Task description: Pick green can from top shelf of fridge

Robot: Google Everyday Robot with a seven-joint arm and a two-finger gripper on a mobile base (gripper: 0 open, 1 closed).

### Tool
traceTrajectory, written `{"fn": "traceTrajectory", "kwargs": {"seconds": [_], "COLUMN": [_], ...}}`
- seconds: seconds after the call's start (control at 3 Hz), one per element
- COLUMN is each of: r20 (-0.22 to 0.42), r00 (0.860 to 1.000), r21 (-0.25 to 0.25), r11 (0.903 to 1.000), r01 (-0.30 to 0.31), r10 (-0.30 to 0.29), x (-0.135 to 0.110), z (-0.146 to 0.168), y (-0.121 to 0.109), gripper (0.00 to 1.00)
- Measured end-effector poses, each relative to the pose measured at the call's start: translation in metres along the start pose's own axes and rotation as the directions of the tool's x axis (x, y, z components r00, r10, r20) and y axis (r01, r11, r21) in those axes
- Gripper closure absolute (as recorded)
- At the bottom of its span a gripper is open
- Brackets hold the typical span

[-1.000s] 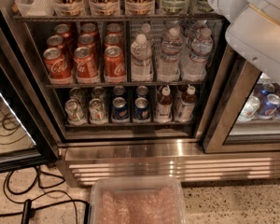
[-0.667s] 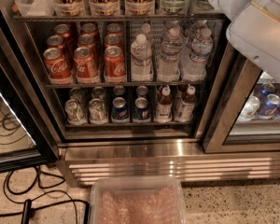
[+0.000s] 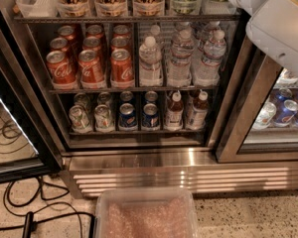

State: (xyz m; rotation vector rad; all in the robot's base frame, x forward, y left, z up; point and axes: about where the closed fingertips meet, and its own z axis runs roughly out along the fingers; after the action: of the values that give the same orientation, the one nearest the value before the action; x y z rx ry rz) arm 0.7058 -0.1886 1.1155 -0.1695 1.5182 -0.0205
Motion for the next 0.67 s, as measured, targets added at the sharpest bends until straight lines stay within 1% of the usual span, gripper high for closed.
{"fn": "traceTrajectory", "kwargs": {"seconds": [0.33, 0.67], "r20": [0.0, 0.037], "r00": [1.0, 0.998], "r21": [0.0, 0.004], "r11": [1.0, 0.9989], "r01": [0.0, 0.047], "r10": [0.0, -0.047], "x": [0.0, -0.04], "z": [0.0, -0.031], "y": [0.0, 0.01], "gripper": [1.0, 1.0]}}
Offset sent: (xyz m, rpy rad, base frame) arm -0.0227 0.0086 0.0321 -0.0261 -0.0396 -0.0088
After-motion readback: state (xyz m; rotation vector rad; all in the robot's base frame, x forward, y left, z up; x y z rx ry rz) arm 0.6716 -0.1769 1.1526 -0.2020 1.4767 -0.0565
